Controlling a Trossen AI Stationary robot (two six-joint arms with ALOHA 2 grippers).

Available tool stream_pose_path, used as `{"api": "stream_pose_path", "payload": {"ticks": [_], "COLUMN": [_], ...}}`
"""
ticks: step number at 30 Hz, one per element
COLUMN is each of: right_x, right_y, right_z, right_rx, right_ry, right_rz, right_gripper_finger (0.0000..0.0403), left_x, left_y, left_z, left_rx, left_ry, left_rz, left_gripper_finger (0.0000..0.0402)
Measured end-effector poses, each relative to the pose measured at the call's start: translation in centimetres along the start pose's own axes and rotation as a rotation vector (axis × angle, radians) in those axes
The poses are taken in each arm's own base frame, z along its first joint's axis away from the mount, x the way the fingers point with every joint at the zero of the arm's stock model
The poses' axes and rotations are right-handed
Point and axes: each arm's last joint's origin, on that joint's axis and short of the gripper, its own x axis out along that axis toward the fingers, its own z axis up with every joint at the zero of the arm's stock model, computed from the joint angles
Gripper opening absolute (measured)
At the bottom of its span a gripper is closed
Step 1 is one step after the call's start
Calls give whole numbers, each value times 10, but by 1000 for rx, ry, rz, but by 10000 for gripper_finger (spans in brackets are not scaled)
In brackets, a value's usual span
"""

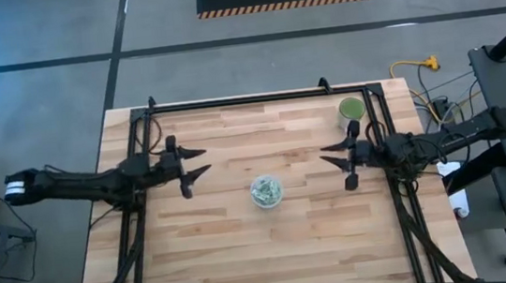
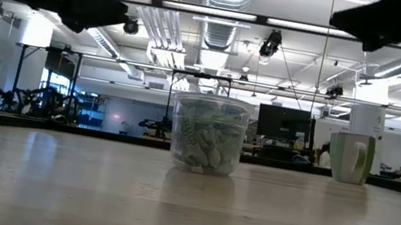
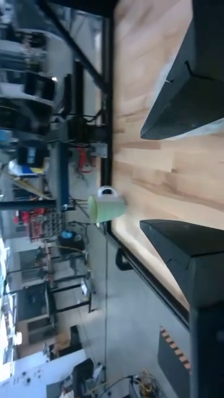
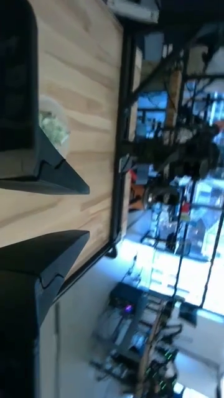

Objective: Pick and place Stevia / Truvia into bins
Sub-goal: Return to Home Position

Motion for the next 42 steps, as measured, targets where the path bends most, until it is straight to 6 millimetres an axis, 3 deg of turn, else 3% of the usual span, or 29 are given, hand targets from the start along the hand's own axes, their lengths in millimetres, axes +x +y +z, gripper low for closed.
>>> {"api": "stream_pose_path", "payload": {"ticks": [17, 32, 42], "right_x": [-13, -36, -50], "right_y": [-4, -10, -13], "right_z": [-23, -41, -60], "right_rx": [73, 76, 57], "right_ry": [-17, -115, -177], "right_rz": [-39, -38, -45], "right_gripper_finger": [81, 80, 74], "left_x": [-40, -57, -56], "left_y": [-2, 2, 2], "left_z": [-30, -32, -35], "left_rx": [-98, -76, -59], "left_ry": [-134, -133, -105], "left_rz": [-15, -16, -17], "left_gripper_finger": [205, 205, 205]}}
